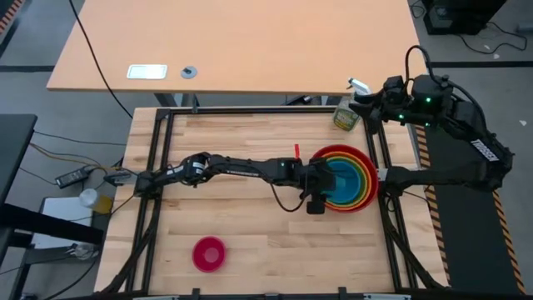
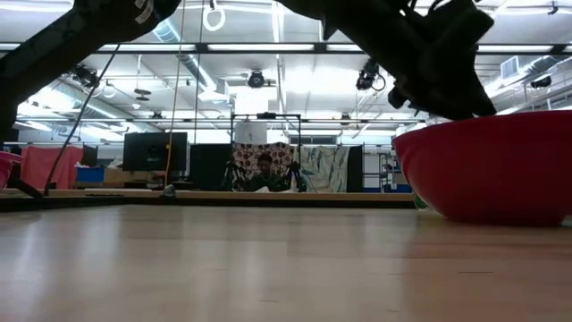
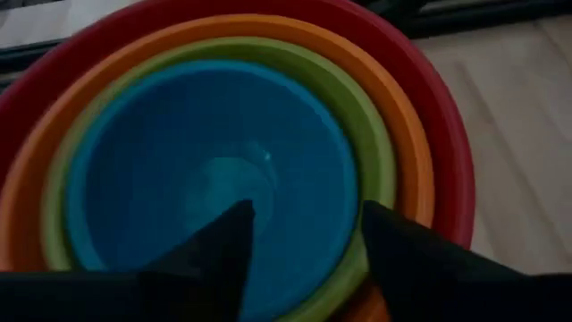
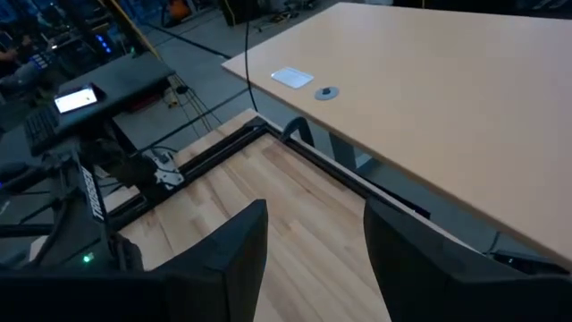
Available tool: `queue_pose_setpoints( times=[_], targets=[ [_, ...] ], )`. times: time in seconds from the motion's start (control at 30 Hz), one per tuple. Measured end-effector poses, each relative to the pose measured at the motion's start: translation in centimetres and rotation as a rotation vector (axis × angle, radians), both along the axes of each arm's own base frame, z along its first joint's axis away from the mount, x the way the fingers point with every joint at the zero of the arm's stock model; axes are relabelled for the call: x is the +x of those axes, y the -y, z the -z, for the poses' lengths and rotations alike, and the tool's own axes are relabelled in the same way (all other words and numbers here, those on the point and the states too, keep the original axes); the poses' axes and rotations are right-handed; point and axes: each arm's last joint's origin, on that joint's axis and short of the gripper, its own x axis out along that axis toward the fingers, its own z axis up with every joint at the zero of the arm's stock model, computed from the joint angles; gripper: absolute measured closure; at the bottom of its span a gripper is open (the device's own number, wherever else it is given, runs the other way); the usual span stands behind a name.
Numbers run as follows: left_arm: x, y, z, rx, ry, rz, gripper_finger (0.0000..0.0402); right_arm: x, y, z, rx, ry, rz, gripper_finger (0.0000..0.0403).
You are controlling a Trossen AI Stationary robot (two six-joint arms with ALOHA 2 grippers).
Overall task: Nest bowls inside each other
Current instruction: Stack the blue bowl on top of the green bowl, then stack the pink bowl on top of the blue bowl
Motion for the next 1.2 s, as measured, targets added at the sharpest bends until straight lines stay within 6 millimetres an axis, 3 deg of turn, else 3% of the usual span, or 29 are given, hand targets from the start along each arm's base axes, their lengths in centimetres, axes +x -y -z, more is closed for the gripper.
queue_pose_setpoints(
  times=[0.1, 0.2, 0.43, 0.57, 0.7, 0.87, 1.03, 1.2],
  targets=[
    [-0.7, -0.1, -1.4, -0.049, -0.004, -0.048, 0.0153, 0.0, 0.0, 0.0, 0.003, 0.003, 0.001, 0.021],
    [-2.0, -0.3, -3.6, -0.06, -0.029, -0.064, 0.0149, -0.1, 0.0, 0.0, 0.009, 0.005, 0.004, 0.021],
    [-6.9, 0.9, -7.0, 0.078, -0.275, 0.077, 0.0208, -0.2, -0.1, 0.5, 0.037, -0.049, 0.0, 0.021],
    [-9.2, 1.4, -6.8, 0.03, -0.437, 0.165, 0.024, -0.2, -0.1, 0.6, 0.037, -0.055, -0.001, 0.021],
    [-12.1, 2.5, -6.6, 0.002, -0.46, 0.169, 0.0255, -0.2, -0.1, 0.6, 0.027, -0.061, -0.007, 0.021],
    [-18.2, 4.6, -6.3, -0.092, -0.398, 0.107, 0.0259, -0.2, -0.1, 0.6, 0.019, -0.072, -0.013, 0.021],
    [-25.1, 6.1, -6.0, -0.308, -0.416, -0.059, 0.0259, -0.2, -0.1, 0.6, 0.005, -0.08, -0.02, 0.021],
    [-29.9, 7.0, -3.5, -0.515, -0.534, -0.321, 0.0256, 0.3, 0.1, 0.8, -0.006, -0.104, -0.028, 0.021]
  ],
)
